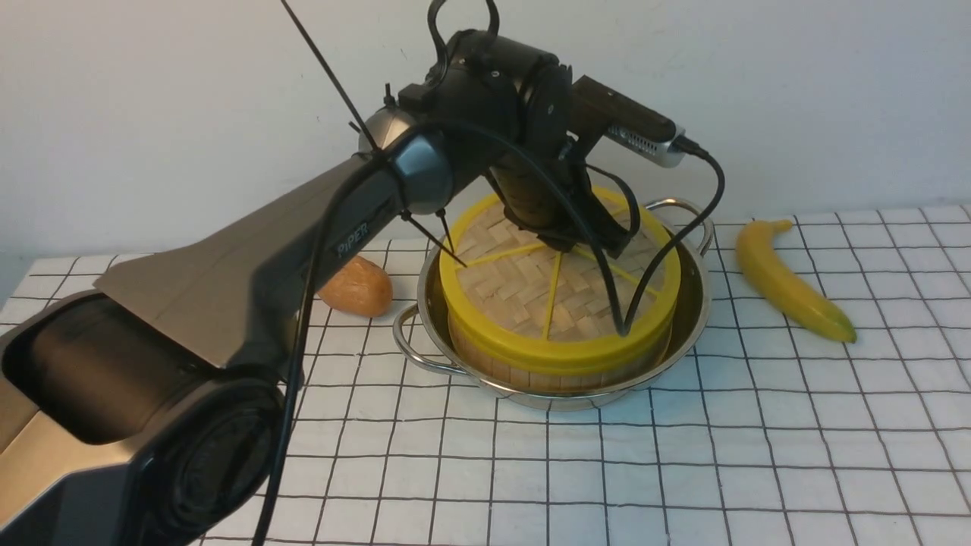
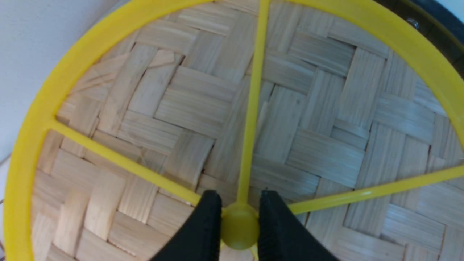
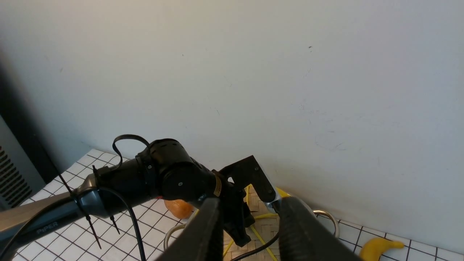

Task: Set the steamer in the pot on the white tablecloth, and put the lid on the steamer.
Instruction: 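Place the yellow bamboo steamer lid onto the steamer in the pot with the left gripper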

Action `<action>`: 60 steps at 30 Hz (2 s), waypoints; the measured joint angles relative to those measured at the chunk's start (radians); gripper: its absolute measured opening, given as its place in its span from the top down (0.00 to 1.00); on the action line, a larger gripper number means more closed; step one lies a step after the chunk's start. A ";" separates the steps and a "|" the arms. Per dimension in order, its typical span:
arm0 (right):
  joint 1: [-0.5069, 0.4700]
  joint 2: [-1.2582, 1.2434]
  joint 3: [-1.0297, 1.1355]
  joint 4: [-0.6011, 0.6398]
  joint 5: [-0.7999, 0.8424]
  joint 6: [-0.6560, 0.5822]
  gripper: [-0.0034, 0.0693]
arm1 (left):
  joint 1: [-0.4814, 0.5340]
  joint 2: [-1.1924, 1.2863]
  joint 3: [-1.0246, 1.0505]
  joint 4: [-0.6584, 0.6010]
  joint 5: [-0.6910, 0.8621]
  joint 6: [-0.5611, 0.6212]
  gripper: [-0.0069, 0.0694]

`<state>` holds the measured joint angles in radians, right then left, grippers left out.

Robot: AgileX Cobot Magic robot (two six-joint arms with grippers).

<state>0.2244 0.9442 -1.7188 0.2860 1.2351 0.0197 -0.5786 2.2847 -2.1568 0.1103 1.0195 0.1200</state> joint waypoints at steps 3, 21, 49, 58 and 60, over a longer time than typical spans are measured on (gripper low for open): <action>0.000 0.000 0.000 0.000 0.000 0.000 0.62 | 0.000 0.019 0.000 0.006 -0.004 0.000 0.75; 0.000 0.000 0.000 0.000 0.000 0.001 0.62 | -0.001 0.042 -0.011 0.024 -0.011 0.000 0.75; 0.000 0.000 0.000 0.000 0.000 0.002 0.62 | -0.005 0.031 -0.008 0.032 -0.026 0.000 0.75; 0.000 0.000 0.000 0.000 0.000 0.002 0.62 | -0.005 0.031 -0.008 0.032 -0.027 0.000 0.75; 0.000 0.000 0.000 0.000 0.000 0.002 0.62 | -0.005 0.031 -0.008 0.032 -0.027 0.000 0.75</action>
<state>0.2244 0.9442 -1.7188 0.2862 1.2351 0.0219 -0.5838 2.3157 -2.1652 0.1420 0.9928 0.1200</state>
